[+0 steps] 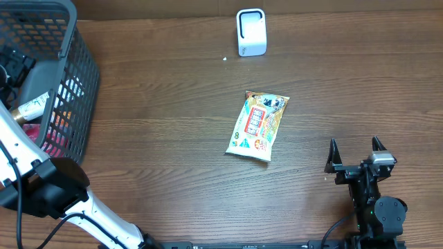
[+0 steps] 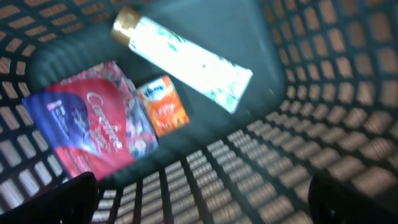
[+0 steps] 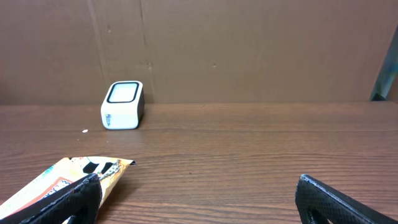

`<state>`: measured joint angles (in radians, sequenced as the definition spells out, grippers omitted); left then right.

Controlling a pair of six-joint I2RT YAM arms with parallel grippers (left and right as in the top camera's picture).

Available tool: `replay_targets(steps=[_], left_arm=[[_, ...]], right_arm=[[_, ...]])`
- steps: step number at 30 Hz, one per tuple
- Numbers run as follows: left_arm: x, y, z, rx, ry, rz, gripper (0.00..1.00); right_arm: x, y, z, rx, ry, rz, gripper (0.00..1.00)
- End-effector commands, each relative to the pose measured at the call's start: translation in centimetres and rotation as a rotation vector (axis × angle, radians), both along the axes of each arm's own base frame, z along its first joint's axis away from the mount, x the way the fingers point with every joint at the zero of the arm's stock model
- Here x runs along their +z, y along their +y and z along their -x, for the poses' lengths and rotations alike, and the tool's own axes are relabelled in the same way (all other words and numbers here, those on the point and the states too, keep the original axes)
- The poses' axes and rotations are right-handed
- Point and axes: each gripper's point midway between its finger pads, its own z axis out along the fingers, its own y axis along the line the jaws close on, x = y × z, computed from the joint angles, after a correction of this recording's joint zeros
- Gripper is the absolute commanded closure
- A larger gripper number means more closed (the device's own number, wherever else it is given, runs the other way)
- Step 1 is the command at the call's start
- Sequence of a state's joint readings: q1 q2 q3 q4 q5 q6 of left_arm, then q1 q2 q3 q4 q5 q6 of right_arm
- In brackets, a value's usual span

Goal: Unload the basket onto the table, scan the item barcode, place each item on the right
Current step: 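Move the left gripper back into the grey basket, then grasp the red Carefree pack in the basket with the left gripper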

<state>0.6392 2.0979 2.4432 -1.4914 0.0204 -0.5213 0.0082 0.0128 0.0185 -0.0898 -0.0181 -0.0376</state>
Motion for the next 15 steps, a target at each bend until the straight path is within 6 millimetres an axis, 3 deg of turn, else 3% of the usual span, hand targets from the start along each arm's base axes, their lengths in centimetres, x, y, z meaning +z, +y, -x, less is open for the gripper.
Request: replay_targets(steps=[1,5,7,9,15], left_arm=[[-2.2,1.7,0.8,0.123,0.069,-0.036,0.0],[-4.6,2.6,1.2,0.148,0.129,-0.058,0.0],[-6.5,2.3,1.7,0.145,0.171,-0.031,0.0],[-10.1,1.9,2.6,0.145,0.247,-0.005,0.0],[-14.3,1.6,3.6,0.146,0.309,0.012,0.0]], right_arm=[[-0.1,-0.2,0.0,-0.012,-0.006,0.005,0.0],[-0.1,-0.2,0.0,-0.012,-0.006,0.005,0.0],[-0.1,-0.2,0.0,-0.012,-0.006,0.005,0.0],[-0.1,-0.2,0.0,-0.012,-0.006,0.005,0.0],[-0.1,-0.2,0.0,-0.012,-0.006,0.005,0.0]])
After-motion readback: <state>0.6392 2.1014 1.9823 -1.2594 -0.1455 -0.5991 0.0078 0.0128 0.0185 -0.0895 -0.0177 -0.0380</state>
